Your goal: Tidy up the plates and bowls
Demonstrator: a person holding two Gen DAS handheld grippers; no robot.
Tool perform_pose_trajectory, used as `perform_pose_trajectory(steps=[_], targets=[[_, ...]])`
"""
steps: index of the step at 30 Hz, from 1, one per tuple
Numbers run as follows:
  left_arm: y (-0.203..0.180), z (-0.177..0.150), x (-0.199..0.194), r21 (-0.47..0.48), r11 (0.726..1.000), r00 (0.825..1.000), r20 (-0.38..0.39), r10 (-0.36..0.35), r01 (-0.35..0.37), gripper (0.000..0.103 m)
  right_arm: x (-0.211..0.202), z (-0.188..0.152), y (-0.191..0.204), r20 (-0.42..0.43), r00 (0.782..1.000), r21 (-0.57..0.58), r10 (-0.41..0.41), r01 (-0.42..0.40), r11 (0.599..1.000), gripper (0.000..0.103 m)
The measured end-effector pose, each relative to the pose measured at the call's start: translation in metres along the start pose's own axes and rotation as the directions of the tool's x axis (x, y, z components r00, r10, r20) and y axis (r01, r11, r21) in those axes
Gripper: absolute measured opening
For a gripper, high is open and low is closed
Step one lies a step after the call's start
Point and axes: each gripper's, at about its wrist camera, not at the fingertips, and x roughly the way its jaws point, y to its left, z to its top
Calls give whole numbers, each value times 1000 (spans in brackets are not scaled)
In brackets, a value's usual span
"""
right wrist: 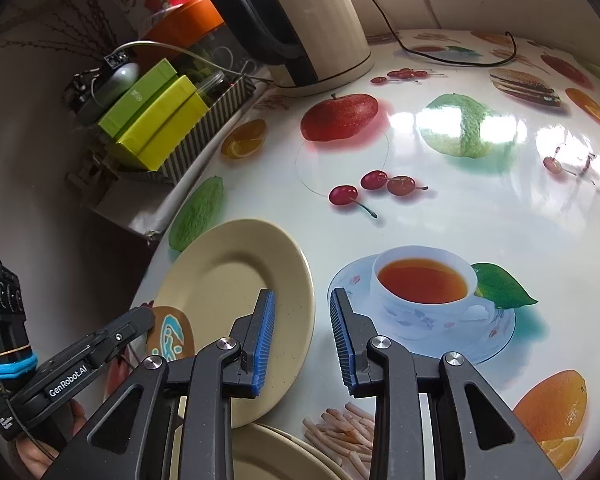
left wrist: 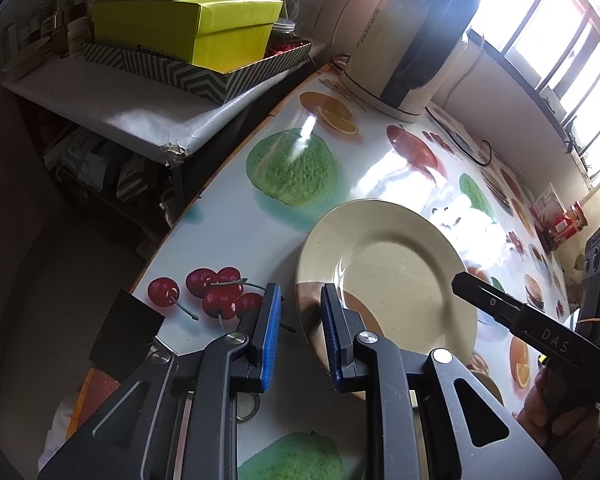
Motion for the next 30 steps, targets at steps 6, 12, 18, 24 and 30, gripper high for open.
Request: perform_pose_trajectory(steps=[6,12,18,24,30], targets=[[-5,-2,4,3,1000,1000,-6,-9,9,21,3,0,0,-15,1000,-2,10,-10,1000,18],[-8,-1,3,13,1000,1000,5,7,-8,20,4,0,-2,-17,1000,1,19,-19,1000,17],[-11,0,-1,27,1000,1000,12,12,-13,20,3,-1,0,-14,1000,8,16,-16,1000,16],[-16,-2,-14,40,999,1000,28,7,-8,20,-8,-2,2,6,1000,1,20,-20,1000,16],[-23,-10,-31,58,998,999,42,-5,2,20,-28,-5,4,35,999,4,30,-30,1000,16]])
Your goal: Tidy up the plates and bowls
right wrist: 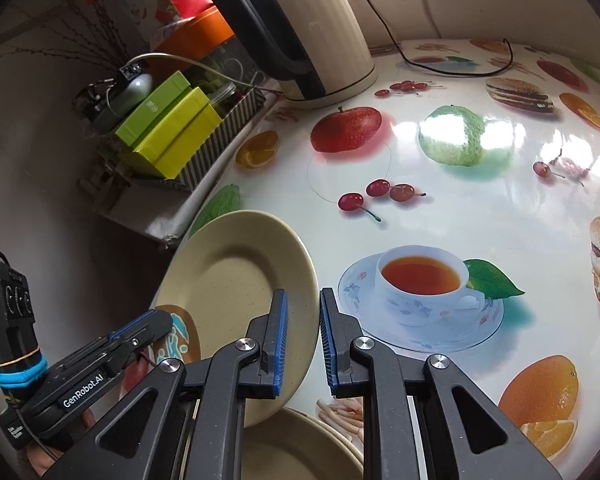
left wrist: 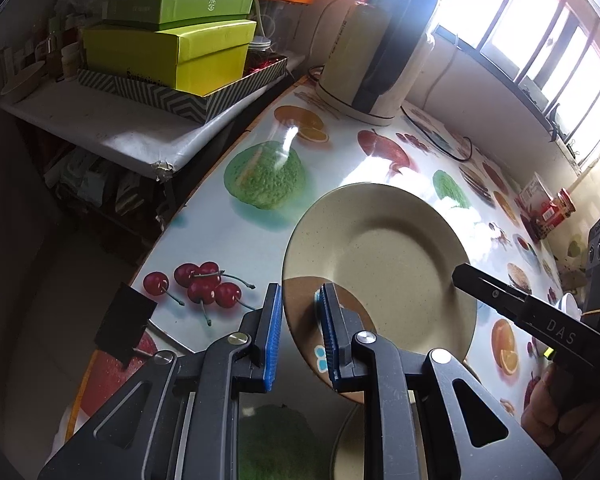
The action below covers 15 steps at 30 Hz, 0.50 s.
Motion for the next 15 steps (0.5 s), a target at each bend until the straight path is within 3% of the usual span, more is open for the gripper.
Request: perform_pose_trajectory(steps=[15], targets=[[-21,-35,-29,52,999,1000,1,-16,16,20,-50,-38,-2,44,999,31,1,-2,1000,16]])
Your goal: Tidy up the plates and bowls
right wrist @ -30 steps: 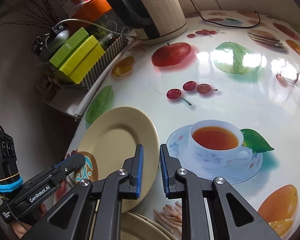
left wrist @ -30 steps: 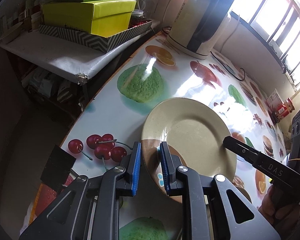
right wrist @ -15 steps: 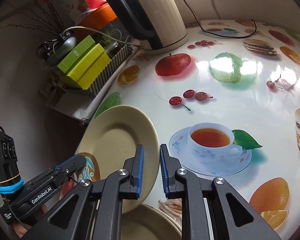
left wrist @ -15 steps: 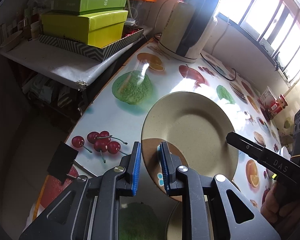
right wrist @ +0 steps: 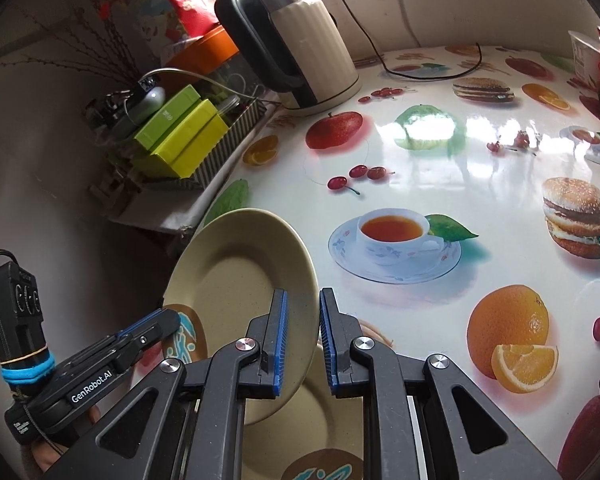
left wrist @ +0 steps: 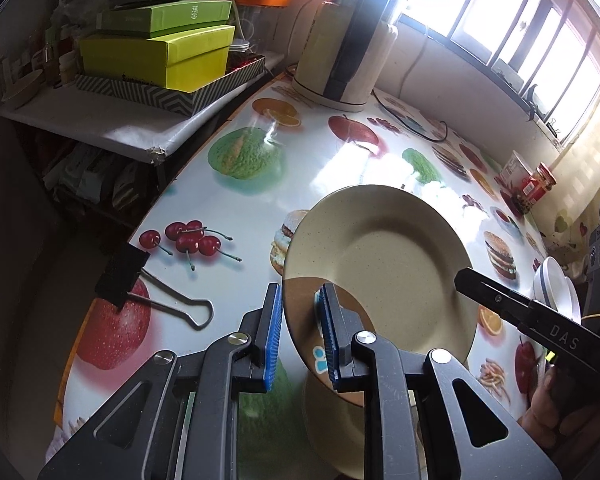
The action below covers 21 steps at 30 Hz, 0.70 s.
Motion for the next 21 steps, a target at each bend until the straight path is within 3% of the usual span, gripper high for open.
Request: perform_pose_trajectory(steps=[21], targets=[[-19,-46,-12,45,999,999,-33,1,0,20,-33,-58,-20,-5,1000,53,-9,9,999,16]])
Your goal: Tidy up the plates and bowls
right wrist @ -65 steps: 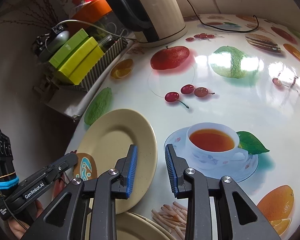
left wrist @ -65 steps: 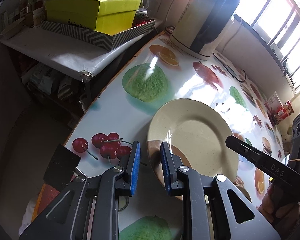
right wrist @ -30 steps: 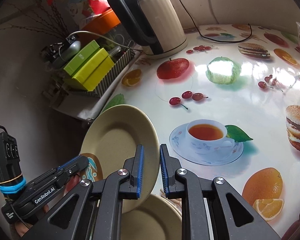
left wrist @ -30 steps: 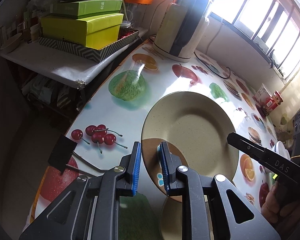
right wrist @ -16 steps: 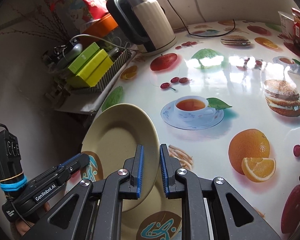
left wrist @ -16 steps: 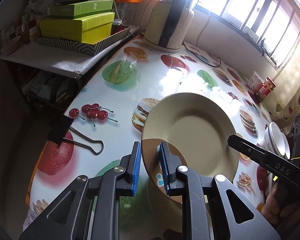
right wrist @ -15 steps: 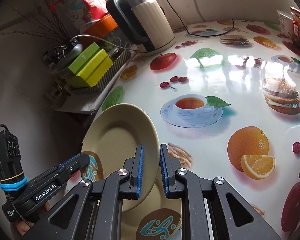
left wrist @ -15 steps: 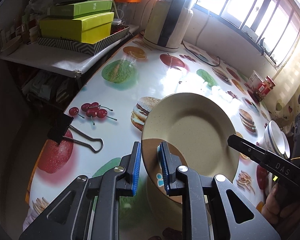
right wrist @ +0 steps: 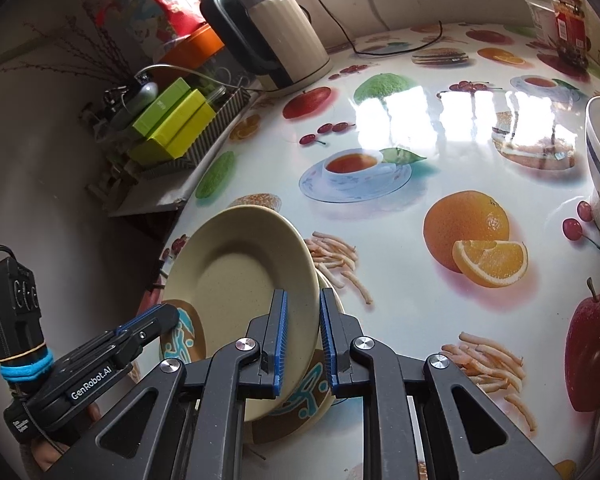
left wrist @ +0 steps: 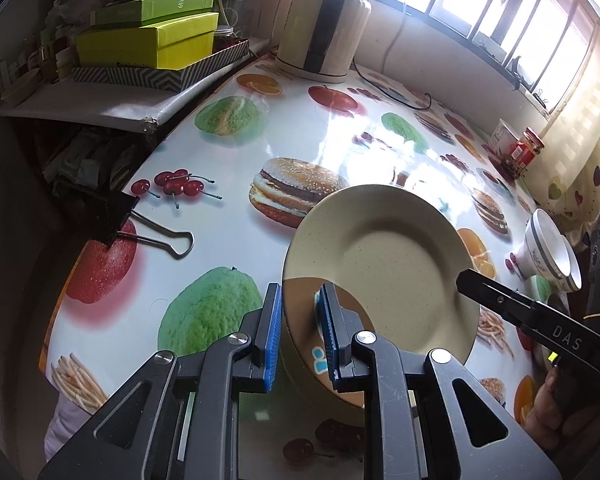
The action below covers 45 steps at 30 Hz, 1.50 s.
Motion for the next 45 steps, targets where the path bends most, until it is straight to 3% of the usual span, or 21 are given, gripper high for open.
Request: perform_pose_trajectory(steps=[24,35,39,45], targets=[[-3,-11,4,19,1000,999,-22,25,-25,20,-2,-17,-3,-3,1000,-1,-25,25,1000,16],[-14,-9,-8,61,997,999,20,47,-48,20,-5,-18,-9,4,999,13,-36,36,999,17],[-27,-7,-17,97,993,997,59,57,-63,20,-15,-19,-6,32,997,-15,-65,65,998,32],[-55,-5,-25,146,988,997,71,29,-39,25,-43,-20,-8,104,987,-23,-119,122,992,41]])
